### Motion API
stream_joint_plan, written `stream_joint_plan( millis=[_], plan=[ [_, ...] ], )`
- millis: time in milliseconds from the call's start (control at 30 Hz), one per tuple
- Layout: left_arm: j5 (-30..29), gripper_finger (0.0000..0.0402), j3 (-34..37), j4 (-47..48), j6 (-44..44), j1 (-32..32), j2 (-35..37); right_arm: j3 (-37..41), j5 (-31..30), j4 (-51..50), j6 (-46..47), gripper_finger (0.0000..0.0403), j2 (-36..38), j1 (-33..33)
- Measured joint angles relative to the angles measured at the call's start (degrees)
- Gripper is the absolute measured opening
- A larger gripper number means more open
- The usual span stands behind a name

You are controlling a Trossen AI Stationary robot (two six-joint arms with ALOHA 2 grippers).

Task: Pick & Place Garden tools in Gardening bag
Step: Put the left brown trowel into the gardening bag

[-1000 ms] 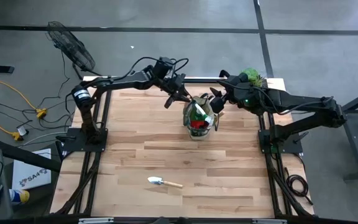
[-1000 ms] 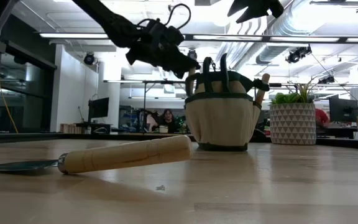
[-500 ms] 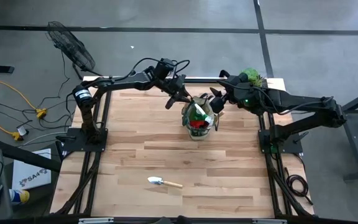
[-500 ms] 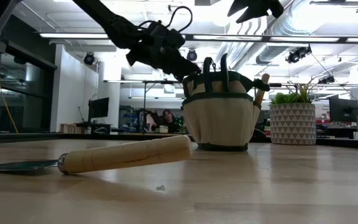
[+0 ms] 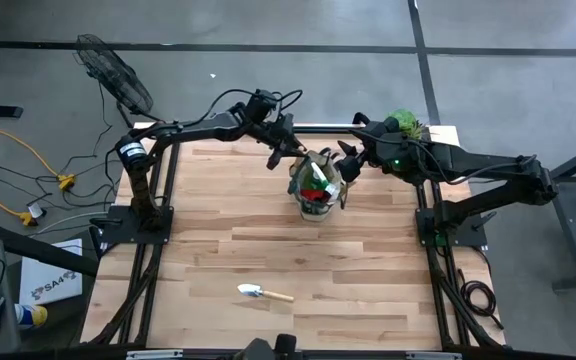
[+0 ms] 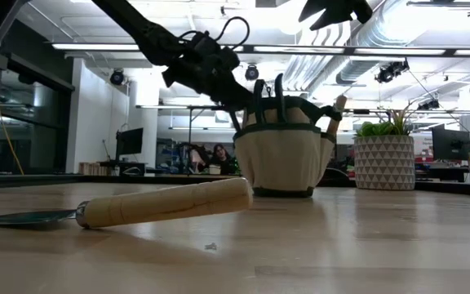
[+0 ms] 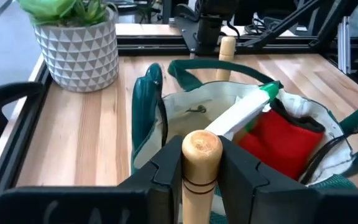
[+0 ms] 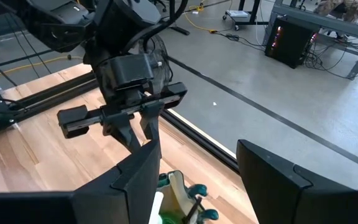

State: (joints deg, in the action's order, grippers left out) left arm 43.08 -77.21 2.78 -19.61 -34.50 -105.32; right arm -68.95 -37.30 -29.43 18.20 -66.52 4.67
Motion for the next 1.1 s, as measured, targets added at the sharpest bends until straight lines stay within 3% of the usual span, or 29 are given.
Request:
stream_joint_plan(
  millis=[133, 300, 433, 800, 1100],
  plan=[
    [1.49, 0.0075, 0.0, 1.02, -0.01, -0.02, 0.0, 0.0, -0.02, -0.16, 0.0, 0.0205, 0.0, 0.0],
    [8.6, 0.0075, 0.02, -1.01, 0.39, -0.04, 0.0, 0.0, -0.02, -0.28, 0.0, 0.0205, 0.0, 0.0],
    [8.93, 0.0082, 0.04, -1.15, 0.63, -0.02, 0.0, 0.0, 0.0, -0.33, 0.0, 0.0205, 0.0, 0.0],
    [9.1, 0.0218, 0.04, -2.78, 3.42, -0.03, 0.0, 0.0, 0.0, -0.35, 0.0, 0.0205, 0.0, 0.0],
    [10.16, 0.0233, -2.03, -2.66, 6.73, -0.75, 0.25, 0.0, 0.0, -0.39, 0.0, 0.0205, 0.0, 0.0]
  ],
)
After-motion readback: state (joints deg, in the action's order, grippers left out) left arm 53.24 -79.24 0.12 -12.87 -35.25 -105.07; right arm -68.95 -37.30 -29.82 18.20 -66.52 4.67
